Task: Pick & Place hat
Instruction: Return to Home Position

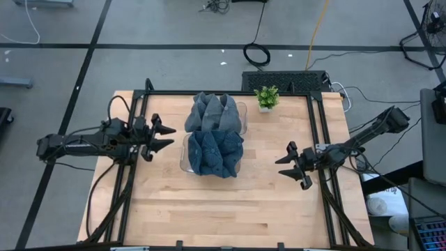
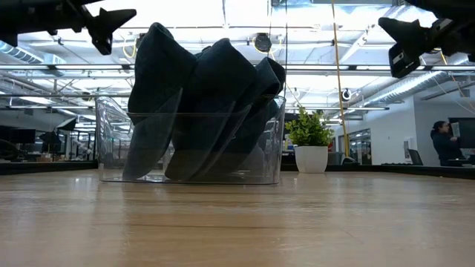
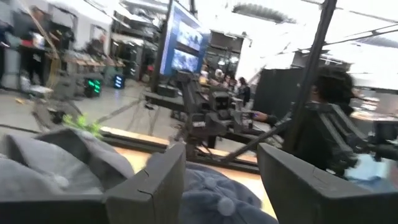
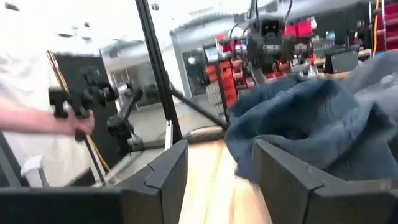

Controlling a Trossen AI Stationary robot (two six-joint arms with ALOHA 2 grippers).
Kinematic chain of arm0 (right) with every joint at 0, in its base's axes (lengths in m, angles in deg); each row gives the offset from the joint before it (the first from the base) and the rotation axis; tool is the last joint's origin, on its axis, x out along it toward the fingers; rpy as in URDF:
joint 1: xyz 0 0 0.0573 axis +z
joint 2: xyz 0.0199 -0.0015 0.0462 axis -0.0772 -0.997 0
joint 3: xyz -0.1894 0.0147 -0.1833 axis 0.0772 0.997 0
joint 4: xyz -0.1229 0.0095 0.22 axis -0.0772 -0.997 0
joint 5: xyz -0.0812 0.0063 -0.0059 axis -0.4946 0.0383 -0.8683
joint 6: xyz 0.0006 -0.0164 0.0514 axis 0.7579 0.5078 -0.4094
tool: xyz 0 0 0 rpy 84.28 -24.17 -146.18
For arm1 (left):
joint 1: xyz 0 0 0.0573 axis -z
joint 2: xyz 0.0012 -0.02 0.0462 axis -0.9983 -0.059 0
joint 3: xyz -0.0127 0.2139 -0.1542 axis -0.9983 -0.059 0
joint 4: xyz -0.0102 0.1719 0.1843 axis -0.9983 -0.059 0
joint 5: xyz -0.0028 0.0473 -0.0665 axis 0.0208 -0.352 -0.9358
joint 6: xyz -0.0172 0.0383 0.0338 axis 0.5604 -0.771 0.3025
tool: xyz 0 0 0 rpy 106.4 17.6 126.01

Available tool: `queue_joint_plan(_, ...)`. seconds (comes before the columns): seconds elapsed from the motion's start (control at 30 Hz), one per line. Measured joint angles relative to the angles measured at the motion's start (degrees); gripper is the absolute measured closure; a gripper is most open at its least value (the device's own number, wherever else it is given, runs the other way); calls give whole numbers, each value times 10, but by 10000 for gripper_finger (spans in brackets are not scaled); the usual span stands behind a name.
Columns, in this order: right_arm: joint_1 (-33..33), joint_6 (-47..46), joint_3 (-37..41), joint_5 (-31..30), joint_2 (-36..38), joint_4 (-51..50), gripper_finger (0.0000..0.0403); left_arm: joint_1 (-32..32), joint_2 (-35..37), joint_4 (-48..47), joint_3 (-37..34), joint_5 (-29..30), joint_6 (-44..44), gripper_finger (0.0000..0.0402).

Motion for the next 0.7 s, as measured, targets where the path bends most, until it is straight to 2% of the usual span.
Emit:
queue_joint_plan(0.17, 0, 0, 35, 28, 1, 66, 232, 5, 0, -10, 0, 23, -21, 203)
queue_joint_plan(0.4, -2, 3, 36, 28, 0, 27, 232, 21, 3, 3, -26, 34, -31, 214)
queue_joint_plan(0.6, -2, 23, 37, 22, 0, 29, 233, 34, 6, 144, -117, 71, -12, 211)
queue_joint_plan(0.7, -2, 36, 37, -27, 1, 29, 232, 40, 7, 214, -153, 102, -26, 206)
